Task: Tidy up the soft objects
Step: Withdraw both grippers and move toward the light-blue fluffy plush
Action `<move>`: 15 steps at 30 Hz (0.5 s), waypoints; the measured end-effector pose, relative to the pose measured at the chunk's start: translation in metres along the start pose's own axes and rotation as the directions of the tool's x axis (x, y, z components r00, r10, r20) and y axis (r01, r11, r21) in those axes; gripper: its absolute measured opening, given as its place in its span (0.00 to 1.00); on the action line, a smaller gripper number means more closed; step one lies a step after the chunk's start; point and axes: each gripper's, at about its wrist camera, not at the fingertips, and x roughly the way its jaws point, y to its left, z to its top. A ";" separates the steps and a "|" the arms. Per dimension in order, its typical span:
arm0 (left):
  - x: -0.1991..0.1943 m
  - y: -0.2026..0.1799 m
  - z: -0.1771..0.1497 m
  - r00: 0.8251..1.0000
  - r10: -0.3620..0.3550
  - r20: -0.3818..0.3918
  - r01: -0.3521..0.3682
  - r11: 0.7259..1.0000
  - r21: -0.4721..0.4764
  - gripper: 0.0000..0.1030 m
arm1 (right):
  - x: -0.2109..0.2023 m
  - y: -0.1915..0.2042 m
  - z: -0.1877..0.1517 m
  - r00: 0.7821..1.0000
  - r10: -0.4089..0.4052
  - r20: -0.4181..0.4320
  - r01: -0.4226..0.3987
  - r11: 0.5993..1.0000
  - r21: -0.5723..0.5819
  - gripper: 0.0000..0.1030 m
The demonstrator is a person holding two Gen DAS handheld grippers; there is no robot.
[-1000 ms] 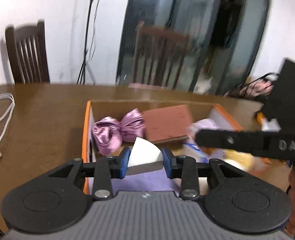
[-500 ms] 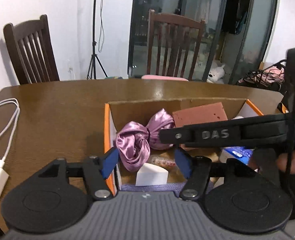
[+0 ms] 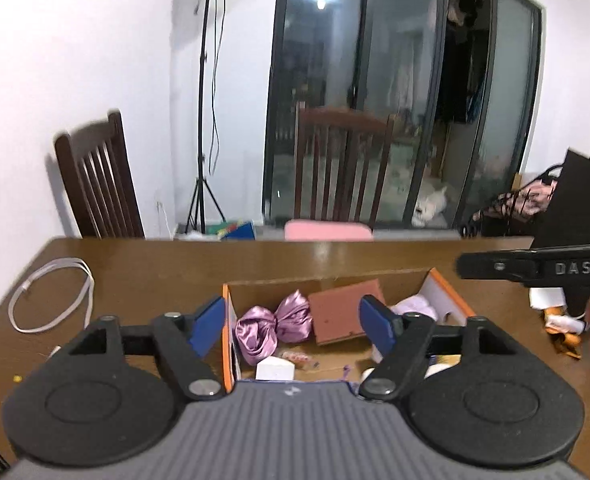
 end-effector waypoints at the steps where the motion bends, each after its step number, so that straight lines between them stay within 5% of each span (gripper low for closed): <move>1: -0.012 -0.005 -0.003 1.000 0.010 0.013 -0.010 1.000 0.008 0.77 | -0.017 -0.001 -0.001 1.000 -0.016 0.016 0.016 1.000 -0.007 0.54; 7: -0.067 -0.034 -0.032 0.997 0.036 0.071 -0.038 0.999 0.027 0.79 | -0.089 -0.009 -0.023 0.996 -0.056 0.064 0.057 0.998 -0.015 0.56; 10: -0.094 -0.048 -0.061 0.990 0.057 0.132 -0.060 0.998 0.025 0.89 | -0.120 -0.006 -0.051 0.992 -0.062 0.113 0.068 0.997 -0.049 0.62; 15: -0.120 -0.072 -0.097 0.978 0.072 0.195 -0.092 0.991 0.096 0.90 | -0.157 0.011 -0.101 0.980 -0.078 0.181 0.110 0.979 -0.173 0.64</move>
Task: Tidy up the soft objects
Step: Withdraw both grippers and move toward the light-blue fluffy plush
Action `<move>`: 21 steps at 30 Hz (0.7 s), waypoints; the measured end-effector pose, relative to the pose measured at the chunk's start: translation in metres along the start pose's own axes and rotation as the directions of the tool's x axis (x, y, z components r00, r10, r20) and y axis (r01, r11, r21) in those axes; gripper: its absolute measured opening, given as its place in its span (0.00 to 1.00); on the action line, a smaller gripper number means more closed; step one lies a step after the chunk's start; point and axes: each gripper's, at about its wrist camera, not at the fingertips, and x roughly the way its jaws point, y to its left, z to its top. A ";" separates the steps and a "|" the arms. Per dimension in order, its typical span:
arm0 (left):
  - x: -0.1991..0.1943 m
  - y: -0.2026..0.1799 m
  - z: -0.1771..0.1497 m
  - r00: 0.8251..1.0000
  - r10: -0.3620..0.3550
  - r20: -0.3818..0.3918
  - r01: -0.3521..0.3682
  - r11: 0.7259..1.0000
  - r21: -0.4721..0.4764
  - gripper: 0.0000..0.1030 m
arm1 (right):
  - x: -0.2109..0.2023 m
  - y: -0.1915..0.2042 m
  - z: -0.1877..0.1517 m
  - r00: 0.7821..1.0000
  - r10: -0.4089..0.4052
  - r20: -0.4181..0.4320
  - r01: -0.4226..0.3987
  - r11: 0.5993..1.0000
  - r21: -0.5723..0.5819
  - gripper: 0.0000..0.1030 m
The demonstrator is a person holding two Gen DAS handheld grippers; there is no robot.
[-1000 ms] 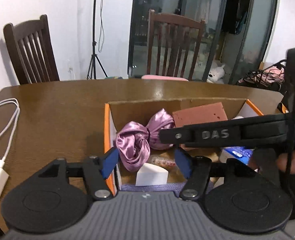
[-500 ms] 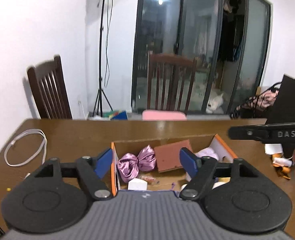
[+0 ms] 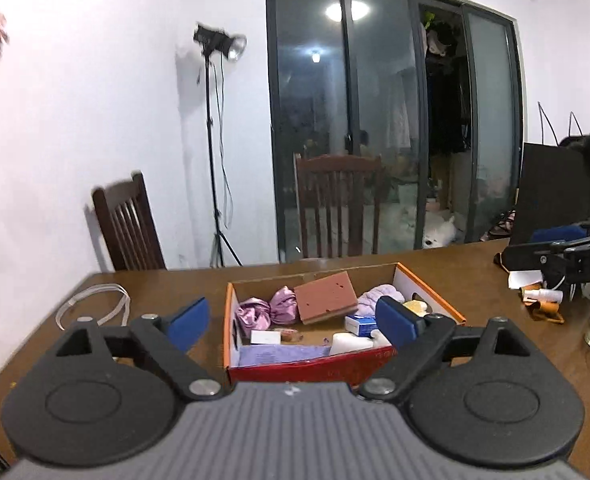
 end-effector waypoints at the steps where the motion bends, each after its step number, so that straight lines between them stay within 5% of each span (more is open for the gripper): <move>1: -0.008 -0.005 -0.007 1.000 0.001 0.017 -0.001 1.000 0.004 0.92 | -0.008 0.003 -0.006 1.000 -0.005 0.016 0.006 1.000 -0.019 0.65; 6: -0.041 -0.025 -0.057 0.998 -0.029 0.054 0.029 1.000 0.004 0.98 | -0.046 0.018 -0.047 0.997 0.007 0.077 -0.005 0.999 -0.034 0.79; 13: -0.065 -0.040 -0.119 0.996 -0.078 -0.033 0.078 0.997 0.002 0.99 | -0.071 0.032 -0.122 0.998 0.063 0.029 -0.063 0.998 0.007 0.79; 21: -0.037 -0.034 -0.126 0.981 -0.159 -0.111 0.153 0.986 -0.064 0.99 | -0.063 0.019 -0.156 0.997 0.065 -0.040 -0.061 0.994 0.088 0.77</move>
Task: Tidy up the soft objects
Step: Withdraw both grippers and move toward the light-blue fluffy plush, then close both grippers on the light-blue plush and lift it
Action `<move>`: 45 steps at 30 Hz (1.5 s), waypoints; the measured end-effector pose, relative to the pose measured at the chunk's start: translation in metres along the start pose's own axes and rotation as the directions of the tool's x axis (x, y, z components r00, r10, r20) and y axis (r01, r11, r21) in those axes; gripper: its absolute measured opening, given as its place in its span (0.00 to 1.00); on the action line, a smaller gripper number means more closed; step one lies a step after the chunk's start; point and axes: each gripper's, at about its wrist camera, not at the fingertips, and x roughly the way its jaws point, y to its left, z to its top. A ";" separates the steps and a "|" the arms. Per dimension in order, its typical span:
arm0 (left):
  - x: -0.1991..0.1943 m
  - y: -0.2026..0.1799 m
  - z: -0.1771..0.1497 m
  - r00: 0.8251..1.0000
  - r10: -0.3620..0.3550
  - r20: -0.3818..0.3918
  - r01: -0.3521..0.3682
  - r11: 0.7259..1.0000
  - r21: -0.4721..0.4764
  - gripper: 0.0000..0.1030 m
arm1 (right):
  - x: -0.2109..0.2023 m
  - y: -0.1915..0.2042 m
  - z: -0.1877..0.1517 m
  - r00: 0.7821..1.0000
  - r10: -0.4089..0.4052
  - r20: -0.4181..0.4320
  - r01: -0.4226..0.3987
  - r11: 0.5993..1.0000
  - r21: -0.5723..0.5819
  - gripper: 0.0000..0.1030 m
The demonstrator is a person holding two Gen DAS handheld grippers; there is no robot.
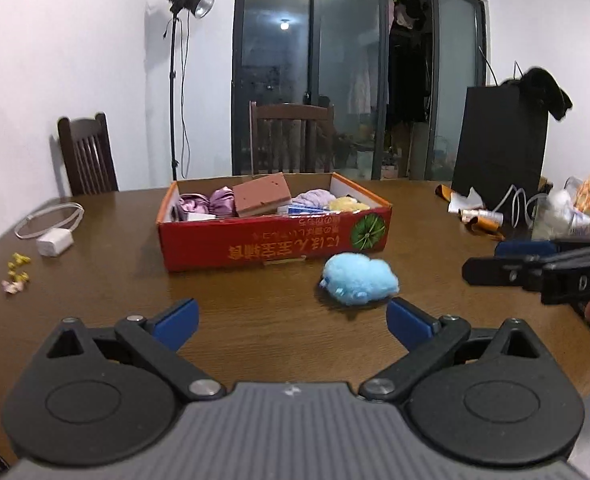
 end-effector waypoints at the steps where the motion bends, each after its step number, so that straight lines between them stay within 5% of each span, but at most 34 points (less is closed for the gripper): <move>1: 0.007 0.001 0.003 1.000 -0.020 0.000 0.020 1.000 -0.015 0.99 | 0.005 -0.004 0.001 1.000 0.001 -0.001 -0.001 1.000 0.017 0.77; 5: 0.047 0.003 0.013 0.997 -0.077 -0.016 0.076 0.995 -0.063 0.98 | 0.030 -0.025 0.002 1.000 0.007 -0.019 -0.005 0.996 0.093 0.69; 10: 0.116 0.005 0.029 0.982 -0.173 -0.069 0.165 0.980 -0.109 0.79 | 0.080 -0.056 0.000 0.997 0.028 -0.065 -0.013 0.974 0.226 0.53; 14: 0.178 0.012 0.032 0.952 -0.270 -0.143 0.243 0.953 -0.181 0.63 | 0.123 -0.074 0.000 0.993 0.054 -0.100 -0.020 0.949 0.315 0.44; 16: 0.203 0.019 0.029 0.934 -0.309 -0.179 0.264 0.935 -0.237 0.47 | 0.141 -0.081 -0.001 0.992 0.067 -0.109 -0.026 0.937 0.347 0.40; 18: 0.215 0.026 0.022 0.914 -0.364 -0.181 0.302 0.906 -0.297 0.46 | 0.154 -0.084 -0.004 0.990 0.090 -0.112 -0.042 0.927 0.374 0.39; 29: 0.219 0.033 0.016 0.872 -0.455 -0.182 0.368 0.853 -0.371 0.34 | 0.163 -0.089 -0.008 0.983 0.150 -0.102 -0.099 0.914 0.394 0.36; 38: 0.207 0.036 0.013 0.862 -0.468 -0.197 0.361 0.837 -0.410 0.33 | 0.159 -0.088 -0.011 0.981 0.164 -0.098 -0.109 0.902 0.417 0.33; 42: 0.148 0.027 -0.007 0.892 -0.409 -0.191 0.317 0.869 -0.379 0.33 | 0.123 -0.054 -0.022 0.980 0.157 -0.119 -0.102 0.920 0.377 0.32; 45: 0.107 0.028 -0.027 0.904 -0.391 -0.173 0.296 0.865 -0.405 0.33 | 0.096 -0.034 -0.039 0.971 0.198 -0.131 -0.134 0.913 0.386 0.31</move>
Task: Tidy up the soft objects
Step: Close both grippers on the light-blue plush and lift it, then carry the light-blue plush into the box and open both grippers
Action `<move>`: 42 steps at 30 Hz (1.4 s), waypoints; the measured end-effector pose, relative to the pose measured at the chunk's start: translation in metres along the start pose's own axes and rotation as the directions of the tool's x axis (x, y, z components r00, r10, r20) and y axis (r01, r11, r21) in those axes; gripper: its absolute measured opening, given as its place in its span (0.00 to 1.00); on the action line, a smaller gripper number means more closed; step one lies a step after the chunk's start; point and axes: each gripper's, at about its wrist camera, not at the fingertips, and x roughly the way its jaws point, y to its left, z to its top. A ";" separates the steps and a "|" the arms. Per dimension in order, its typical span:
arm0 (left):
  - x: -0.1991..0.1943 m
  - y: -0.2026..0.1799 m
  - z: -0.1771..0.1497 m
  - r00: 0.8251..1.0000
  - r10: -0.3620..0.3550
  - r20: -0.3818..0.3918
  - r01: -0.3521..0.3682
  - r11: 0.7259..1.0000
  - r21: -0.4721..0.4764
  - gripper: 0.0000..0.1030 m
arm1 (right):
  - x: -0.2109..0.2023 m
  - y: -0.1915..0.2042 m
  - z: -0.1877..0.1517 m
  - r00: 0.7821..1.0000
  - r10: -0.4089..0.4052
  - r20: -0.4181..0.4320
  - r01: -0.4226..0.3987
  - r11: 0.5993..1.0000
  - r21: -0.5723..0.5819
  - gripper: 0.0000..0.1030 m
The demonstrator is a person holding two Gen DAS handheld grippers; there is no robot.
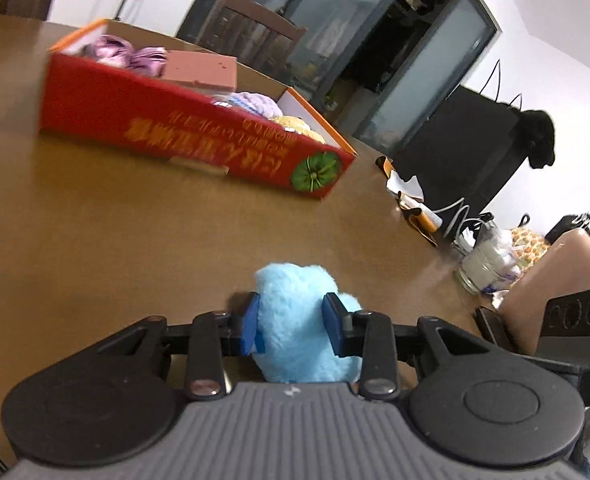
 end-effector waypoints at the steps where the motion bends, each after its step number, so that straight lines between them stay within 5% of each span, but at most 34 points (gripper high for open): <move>1: -0.008 0.000 -0.007 1.000 -0.003 0.000 0.003 1.000 -0.013 0.33 | -0.005 0.004 -0.006 1.000 0.011 -0.011 -0.011 1.000 0.001 0.30; 11: -0.051 -0.011 0.011 0.992 -0.054 0.118 0.056 0.998 -0.015 0.33 | -0.035 0.044 0.001 0.998 0.043 0.044 -0.039 0.995 -0.087 0.28; 18: -0.039 -0.011 0.117 0.972 -0.079 0.223 0.066 0.996 0.064 0.34 | -0.015 0.068 0.091 0.988 0.078 0.136 -0.048 0.976 -0.211 0.28; 24: 0.035 0.047 0.221 0.993 -0.036 0.115 0.044 0.996 -0.073 0.34 | 0.078 0.064 0.204 0.995 0.057 0.083 -0.036 0.973 -0.229 0.28; 28: 0.085 0.087 0.249 0.997 0.053 0.051 -0.046 0.991 -0.125 0.34 | 0.154 0.042 0.247 1.000 0.021 -0.008 -0.022 0.985 -0.174 0.28; 33: 0.137 0.113 0.246 0.976 0.202 -0.085 -0.210 0.973 -0.098 0.35 | 0.236 0.022 0.248 0.983 -0.117 -0.141 0.088 0.976 -0.197 0.20; 35: 0.140 0.114 0.243 0.976 0.197 -0.092 -0.205 0.975 -0.089 0.35 | 0.254 0.017 0.237 0.965 -0.176 -0.192 0.129 0.963 -0.235 0.18; 42: 0.140 0.108 0.245 0.968 0.231 -0.102 -0.239 0.968 -0.079 0.36 | 0.264 0.016 0.236 0.949 -0.201 -0.241 0.140 0.959 -0.247 0.18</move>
